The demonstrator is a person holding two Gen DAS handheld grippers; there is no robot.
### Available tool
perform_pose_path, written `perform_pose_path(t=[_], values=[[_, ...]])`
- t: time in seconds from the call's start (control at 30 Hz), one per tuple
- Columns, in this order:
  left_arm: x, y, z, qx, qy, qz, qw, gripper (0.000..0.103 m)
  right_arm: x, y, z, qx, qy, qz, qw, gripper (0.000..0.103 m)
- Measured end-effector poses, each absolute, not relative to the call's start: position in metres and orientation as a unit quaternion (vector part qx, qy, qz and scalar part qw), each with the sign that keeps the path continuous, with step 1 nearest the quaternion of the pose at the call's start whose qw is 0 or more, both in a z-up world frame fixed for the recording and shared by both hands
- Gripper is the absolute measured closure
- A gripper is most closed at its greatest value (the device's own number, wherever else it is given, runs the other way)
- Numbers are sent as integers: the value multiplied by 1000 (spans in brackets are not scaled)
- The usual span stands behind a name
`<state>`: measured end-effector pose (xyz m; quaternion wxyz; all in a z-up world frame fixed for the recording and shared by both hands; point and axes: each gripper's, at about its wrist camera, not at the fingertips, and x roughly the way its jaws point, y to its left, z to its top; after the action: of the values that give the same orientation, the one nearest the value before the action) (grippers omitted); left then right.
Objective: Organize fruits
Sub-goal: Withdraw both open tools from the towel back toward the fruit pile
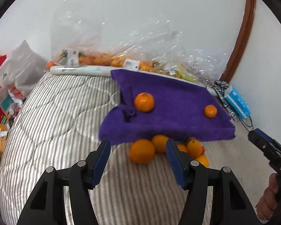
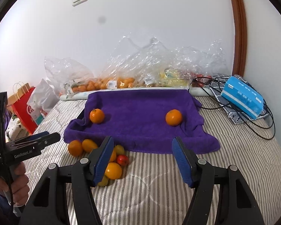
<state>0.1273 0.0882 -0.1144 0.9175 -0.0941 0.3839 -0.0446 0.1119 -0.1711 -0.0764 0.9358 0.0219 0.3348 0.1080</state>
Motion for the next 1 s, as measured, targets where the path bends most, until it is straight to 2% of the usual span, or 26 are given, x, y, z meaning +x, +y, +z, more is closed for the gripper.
perform_pose_path(t=[0.43, 0.53, 0.67, 1.0], values=[[125, 85, -136, -58, 390, -57, 917, 45, 115, -158, -101, 25, 351, 101, 931, 38], [126, 87, -140, -69, 389, -69, 916, 45, 121, -151, -113, 34, 381, 116, 917, 39], [128, 94, -145, -95, 387, -73, 914, 45, 122, -139, -126, 9, 396, 120, 910, 45], [130, 105, -151, -134, 398, -76, 904, 45, 125, -114, -143, -41, 402, 127, 906, 46]])
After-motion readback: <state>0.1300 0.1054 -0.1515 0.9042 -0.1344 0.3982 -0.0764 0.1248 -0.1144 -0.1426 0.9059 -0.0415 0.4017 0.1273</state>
